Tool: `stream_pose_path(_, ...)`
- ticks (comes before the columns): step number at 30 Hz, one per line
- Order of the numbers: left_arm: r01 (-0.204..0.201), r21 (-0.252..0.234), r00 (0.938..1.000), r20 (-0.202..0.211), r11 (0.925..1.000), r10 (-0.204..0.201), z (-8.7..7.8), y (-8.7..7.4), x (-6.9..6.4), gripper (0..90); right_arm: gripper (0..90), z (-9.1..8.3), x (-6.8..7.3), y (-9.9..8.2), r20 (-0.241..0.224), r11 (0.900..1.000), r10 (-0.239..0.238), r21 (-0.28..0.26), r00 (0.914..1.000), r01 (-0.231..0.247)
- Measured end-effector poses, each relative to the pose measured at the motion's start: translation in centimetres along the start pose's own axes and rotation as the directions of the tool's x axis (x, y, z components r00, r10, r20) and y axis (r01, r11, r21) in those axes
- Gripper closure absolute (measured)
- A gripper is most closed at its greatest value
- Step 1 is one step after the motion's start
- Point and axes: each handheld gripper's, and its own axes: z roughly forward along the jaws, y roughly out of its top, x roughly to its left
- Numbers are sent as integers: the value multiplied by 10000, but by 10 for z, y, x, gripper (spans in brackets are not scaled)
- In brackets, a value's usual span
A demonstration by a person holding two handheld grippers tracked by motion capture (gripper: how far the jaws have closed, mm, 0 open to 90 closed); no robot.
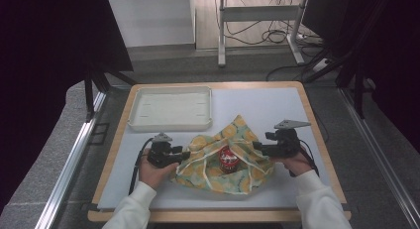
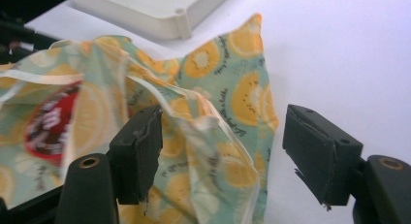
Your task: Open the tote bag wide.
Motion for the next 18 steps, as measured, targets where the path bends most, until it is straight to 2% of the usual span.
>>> stream_pose_path(2, 242, -298, 9996, 135, 9993, -238, -9, 4, 3, 362, 305, -4, 5, 2, 53, 9999, -135, -37, 9999, 135)
stream_pose_path(4, 317, -435, 9994, 111, 9985, -313, -15, 6, 4, 313, 313, -6, 11, 5, 30, 9995, -301, -116, 9995, 301)
stream_pose_path(6, 337, -553, 9994, 28, 9979, -336, -19, 7, 3, 295, 326, -6, 18, 8, -35, 9987, -489, -155, 9988, 489)
stream_pose_path(11, 280, -726, 9992, 296, 9970, -259, -24, 9, -4, 302, 371, -5, 37, 13, -385, 9955, -939, -152, 9948, 934)
stream_pose_path(15, -58, -763, 9986, 513, 9971, 98, -27, 14, -15, 329, 406, 0, 49, 15, -652, 9928, -1195, -72, 9907, 1193)
stream_pose_path(18, -487, -802, 9958, 739, 9956, 547, -31, 19, -27, 348, 417, 4, 53, 14, -716, 9908, -1335, 116, 9885, 1346)
